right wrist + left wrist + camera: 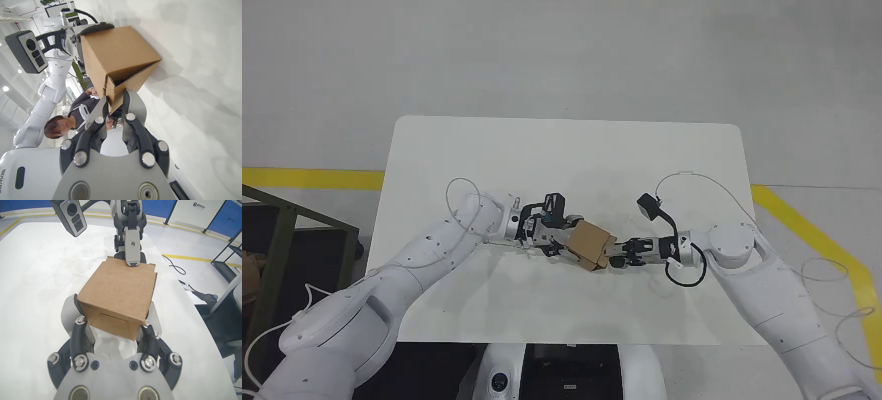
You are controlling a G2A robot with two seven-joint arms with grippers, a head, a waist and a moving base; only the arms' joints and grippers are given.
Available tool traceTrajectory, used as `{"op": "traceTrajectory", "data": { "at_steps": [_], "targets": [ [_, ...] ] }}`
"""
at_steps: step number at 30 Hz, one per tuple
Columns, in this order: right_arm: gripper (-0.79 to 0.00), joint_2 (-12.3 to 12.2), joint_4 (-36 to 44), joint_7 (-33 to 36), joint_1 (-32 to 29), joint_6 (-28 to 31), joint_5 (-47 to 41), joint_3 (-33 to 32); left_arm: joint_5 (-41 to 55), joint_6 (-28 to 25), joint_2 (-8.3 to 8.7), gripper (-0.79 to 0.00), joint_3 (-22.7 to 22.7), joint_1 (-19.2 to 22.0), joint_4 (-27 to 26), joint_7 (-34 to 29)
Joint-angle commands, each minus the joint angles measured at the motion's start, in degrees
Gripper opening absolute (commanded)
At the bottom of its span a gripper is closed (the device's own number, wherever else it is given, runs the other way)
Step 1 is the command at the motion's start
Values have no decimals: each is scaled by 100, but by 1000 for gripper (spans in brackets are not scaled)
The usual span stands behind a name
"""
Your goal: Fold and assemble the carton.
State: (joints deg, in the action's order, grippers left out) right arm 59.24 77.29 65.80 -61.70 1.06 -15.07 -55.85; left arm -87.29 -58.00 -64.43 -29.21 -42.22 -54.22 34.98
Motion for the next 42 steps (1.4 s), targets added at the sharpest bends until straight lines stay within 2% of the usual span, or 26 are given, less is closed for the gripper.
{"op": "traceTrajectory", "data": {
  "at_steps": [1,12,22,30,31,32,33,42],
  "targets": [
    [-677,9,5,-8,18,-5,3,22,3,0,-4,-437,5,4,-29,-2],
    [-674,71,-79,-30,222,-66,120,184,-49,0,-8,-443,36,-3,-108,-47],
    [-597,-34,122,47,-48,-68,85,-114,0,0,-23,-440,30,-5,81,-188],
    [-677,-77,310,44,-267,-78,52,-203,19,13,-56,-437,-32,4,103,-328],
    [-705,-84,329,43,-302,-68,48,-220,31,9,-58,-437,-44,1,112,-330],
    [-767,-93,349,41,-334,-63,47,-241,28,10,-60,-437,-54,2,119,-343],
    [-785,-102,367,34,-368,-66,60,-260,30,14,-60,-437,-67,1,128,-350],
    [-785,-106,429,21,-457,-15,13,-247,26,11,-63,-437,-154,-40,112,-403]
  ]
}}
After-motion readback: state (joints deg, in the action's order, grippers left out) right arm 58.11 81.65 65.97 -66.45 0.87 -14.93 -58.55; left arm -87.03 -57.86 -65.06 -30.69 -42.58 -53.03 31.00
